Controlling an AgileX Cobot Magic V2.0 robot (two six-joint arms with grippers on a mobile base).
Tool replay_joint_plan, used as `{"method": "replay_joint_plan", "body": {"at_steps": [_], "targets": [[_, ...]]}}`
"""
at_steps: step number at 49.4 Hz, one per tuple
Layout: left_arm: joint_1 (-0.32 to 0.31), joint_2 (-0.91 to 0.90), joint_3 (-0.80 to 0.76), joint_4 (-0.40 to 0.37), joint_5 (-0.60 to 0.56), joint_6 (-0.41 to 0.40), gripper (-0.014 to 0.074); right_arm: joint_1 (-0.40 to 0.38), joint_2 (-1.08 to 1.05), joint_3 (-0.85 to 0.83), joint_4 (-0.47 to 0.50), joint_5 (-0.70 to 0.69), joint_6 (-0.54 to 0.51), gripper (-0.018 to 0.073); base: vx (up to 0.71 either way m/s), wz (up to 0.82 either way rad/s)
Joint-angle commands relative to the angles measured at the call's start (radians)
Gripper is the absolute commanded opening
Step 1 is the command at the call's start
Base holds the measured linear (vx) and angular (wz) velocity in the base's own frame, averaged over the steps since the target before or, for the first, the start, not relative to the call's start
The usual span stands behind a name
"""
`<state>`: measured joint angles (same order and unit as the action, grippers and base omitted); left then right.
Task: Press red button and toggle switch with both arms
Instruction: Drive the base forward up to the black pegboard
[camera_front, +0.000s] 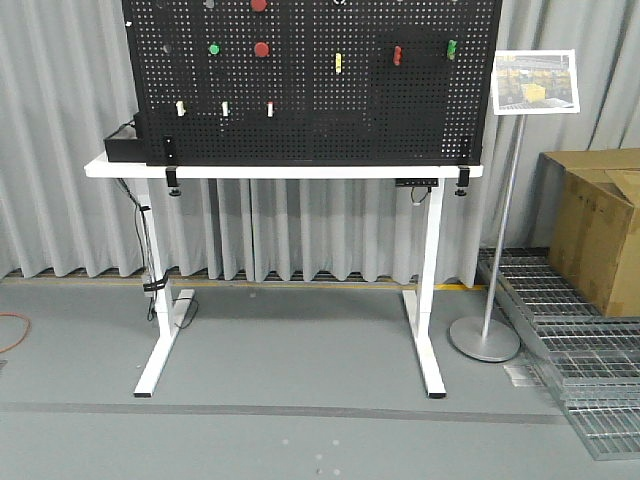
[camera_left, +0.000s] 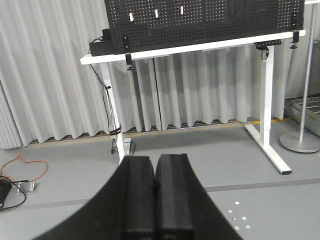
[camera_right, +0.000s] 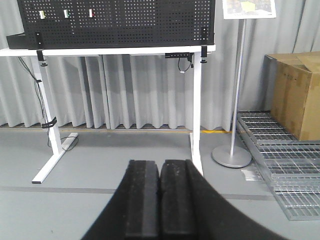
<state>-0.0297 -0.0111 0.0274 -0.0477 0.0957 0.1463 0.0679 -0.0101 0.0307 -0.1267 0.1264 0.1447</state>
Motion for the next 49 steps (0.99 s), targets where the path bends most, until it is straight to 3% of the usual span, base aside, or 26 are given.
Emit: {"method": "replay_joint_plan", "body": {"at_steps": [1, 49], "targets": [[-0.001, 0.014, 0.033, -0.008, -0.085, -0.008, 0.0002, -0.004, -0.012, 0.011, -0.003, -0.082, -0.008, 0.0000, 0.01, -0.01], [-0.001, 0.014, 0.033, -0.008, -0.085, -0.008, 0.0002, -0.004, -0.012, 0.011, -0.003, -0.082, -0.008, 0.0000, 0.06, 0.00]]}}
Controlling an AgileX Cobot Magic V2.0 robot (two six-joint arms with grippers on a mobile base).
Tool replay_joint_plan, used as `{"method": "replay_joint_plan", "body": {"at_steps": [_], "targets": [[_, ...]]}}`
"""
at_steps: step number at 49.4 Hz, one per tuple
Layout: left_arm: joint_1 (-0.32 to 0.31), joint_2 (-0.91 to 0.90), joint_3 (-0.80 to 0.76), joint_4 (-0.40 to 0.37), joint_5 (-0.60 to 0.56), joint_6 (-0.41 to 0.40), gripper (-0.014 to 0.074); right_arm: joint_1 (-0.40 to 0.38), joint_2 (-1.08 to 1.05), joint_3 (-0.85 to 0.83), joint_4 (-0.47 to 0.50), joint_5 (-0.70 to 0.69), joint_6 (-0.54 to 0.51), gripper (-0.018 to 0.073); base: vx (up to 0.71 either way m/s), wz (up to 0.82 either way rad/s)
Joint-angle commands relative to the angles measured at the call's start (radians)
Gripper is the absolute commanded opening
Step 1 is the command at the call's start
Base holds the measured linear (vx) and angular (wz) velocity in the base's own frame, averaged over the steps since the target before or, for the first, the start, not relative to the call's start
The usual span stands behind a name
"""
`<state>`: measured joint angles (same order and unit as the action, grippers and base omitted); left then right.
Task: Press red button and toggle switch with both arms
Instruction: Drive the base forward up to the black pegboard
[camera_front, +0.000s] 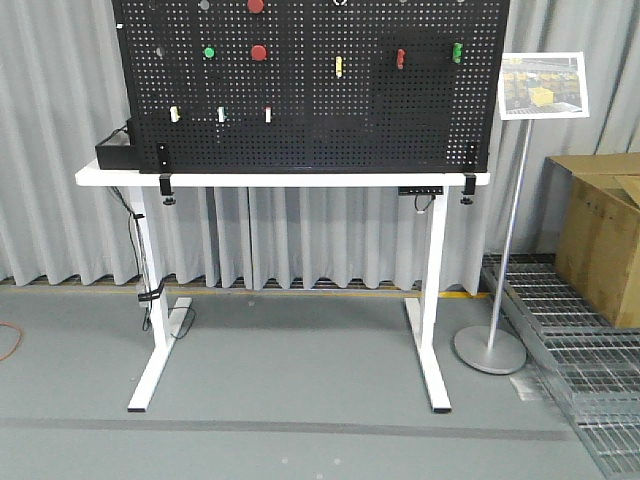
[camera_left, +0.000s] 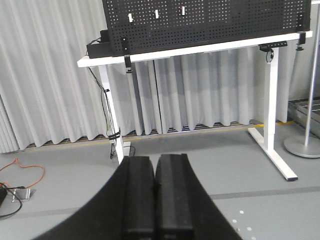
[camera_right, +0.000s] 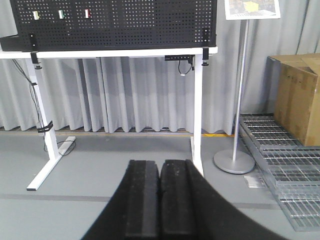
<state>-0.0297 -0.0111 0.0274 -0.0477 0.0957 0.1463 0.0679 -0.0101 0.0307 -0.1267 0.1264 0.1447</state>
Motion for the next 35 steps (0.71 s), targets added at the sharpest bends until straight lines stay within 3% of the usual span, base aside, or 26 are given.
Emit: {"method": "replay_joint_plan", "body": {"at_steps": [1, 35], "targets": [[-0.001, 0.014, 0.033, -0.008, -0.085, -0.008, 0.0002, -0.004, -0.012, 0.011, -0.003, -0.082, -0.008, 0.0000, 0.27, 0.03], [-0.001, 0.014, 0.033, -0.008, -0.085, -0.008, 0.0002, -0.004, -0.012, 0.011, -0.003, -0.082, -0.008, 0.0000, 0.43, 0.00]]}}
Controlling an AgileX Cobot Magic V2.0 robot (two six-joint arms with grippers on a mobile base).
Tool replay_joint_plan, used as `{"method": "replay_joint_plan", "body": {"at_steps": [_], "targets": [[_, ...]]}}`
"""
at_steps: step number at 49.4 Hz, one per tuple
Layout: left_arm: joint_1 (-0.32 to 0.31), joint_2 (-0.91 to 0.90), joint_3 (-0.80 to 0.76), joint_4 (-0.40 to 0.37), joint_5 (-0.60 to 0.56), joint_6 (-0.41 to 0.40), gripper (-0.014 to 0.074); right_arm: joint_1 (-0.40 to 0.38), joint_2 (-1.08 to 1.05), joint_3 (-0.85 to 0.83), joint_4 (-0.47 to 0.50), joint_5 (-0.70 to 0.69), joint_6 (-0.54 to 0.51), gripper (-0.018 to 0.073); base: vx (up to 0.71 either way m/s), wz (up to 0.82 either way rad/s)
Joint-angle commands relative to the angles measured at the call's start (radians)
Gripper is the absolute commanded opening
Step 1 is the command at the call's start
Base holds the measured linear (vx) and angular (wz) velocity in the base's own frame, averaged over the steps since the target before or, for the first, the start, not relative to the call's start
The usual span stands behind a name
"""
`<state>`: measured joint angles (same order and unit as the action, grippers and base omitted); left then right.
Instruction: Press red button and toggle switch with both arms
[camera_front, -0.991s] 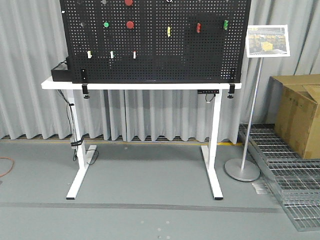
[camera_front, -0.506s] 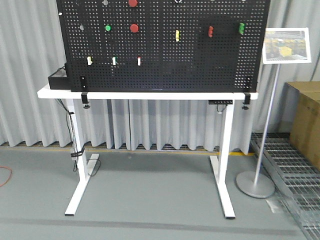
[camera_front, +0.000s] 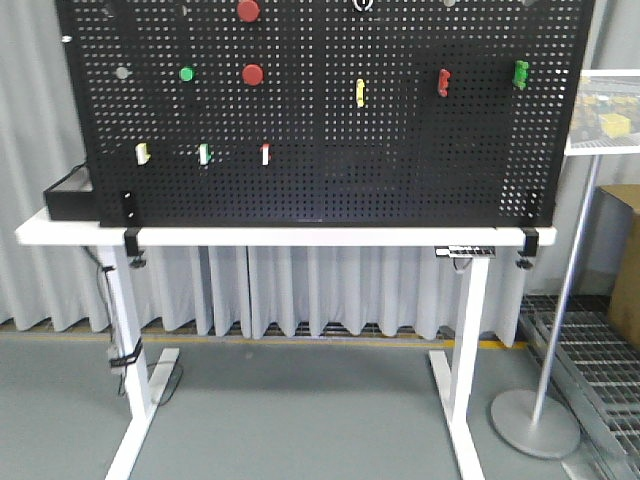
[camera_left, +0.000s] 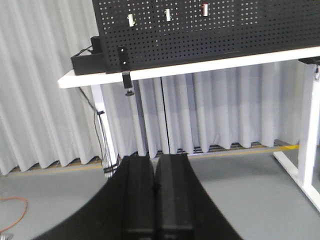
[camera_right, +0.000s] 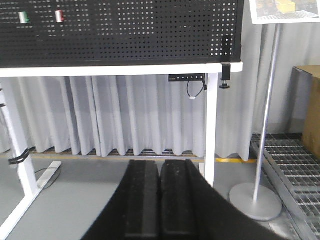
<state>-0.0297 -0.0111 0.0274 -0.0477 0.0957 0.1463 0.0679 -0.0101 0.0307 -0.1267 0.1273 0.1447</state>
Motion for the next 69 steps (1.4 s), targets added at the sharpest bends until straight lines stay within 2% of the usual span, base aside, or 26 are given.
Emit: {"method": "replay_joint_plan", "body": {"at_steps": [1, 40, 69], "targets": [[-0.001, 0.014, 0.033, -0.008, -0.085, -0.008, 0.0002, -0.004, -0.012, 0.011, -0.003, -0.082, -0.008, 0.0000, 0.53, -0.02], [-0.001, 0.014, 0.033, -0.008, -0.085, -0.008, 0.0002, -0.004, -0.012, 0.011, -0.003, -0.082, -0.008, 0.0000, 0.46, -0.03], [-0.001, 0.014, 0.033, -0.008, -0.085, -0.008, 0.0002, -0.004, -0.012, 0.011, -0.003, -0.082, -0.008, 0.0000, 0.23, 0.00]]}}
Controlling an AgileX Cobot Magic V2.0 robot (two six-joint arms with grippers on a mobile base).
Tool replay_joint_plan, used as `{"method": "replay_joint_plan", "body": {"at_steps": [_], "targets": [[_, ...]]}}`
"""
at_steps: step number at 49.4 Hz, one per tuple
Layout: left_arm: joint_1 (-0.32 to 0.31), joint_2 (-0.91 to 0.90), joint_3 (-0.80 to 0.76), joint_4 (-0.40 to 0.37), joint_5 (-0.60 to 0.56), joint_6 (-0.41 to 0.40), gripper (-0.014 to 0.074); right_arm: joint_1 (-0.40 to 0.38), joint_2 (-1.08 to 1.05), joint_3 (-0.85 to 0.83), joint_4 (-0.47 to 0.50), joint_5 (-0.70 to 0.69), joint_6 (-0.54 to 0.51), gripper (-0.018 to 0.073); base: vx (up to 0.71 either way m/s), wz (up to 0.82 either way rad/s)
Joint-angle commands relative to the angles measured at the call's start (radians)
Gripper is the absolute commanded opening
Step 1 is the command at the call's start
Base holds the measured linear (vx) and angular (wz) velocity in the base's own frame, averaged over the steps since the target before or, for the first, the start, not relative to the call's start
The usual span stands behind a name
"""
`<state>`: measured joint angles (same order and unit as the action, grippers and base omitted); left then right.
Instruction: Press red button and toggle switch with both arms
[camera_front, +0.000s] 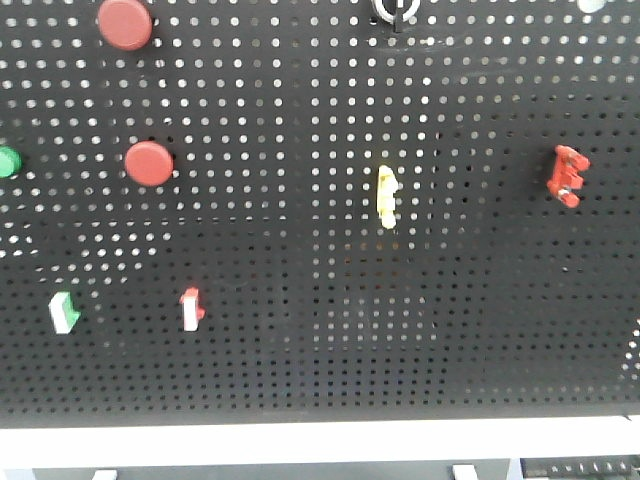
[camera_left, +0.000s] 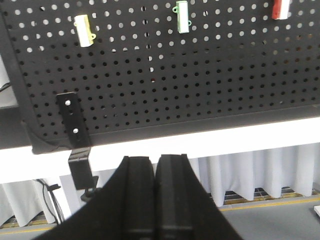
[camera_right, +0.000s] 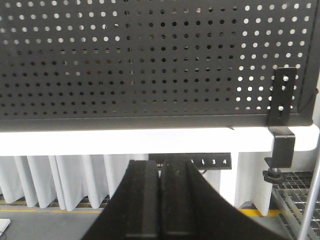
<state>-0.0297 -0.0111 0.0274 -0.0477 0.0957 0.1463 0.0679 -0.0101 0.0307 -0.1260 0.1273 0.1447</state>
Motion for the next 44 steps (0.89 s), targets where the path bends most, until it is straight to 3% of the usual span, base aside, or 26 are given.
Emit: {"method": "replay_joint_plan", "body": {"at_steps": [1, 44], "targets": [[-0.001, 0.014, 0.033, -0.008, -0.085, -0.008, 0.0002, -0.004, -0.012, 0.011, -0.004, -0.082, -0.008, 0.0000, 0.10, -0.01], [-0.001, 0.014, 0.033, -0.008, -0.085, -0.008, 0.0002, -0.004, -0.012, 0.011, 0.005, -0.085, -0.005, 0.0000, 0.01, 0.00]]}}
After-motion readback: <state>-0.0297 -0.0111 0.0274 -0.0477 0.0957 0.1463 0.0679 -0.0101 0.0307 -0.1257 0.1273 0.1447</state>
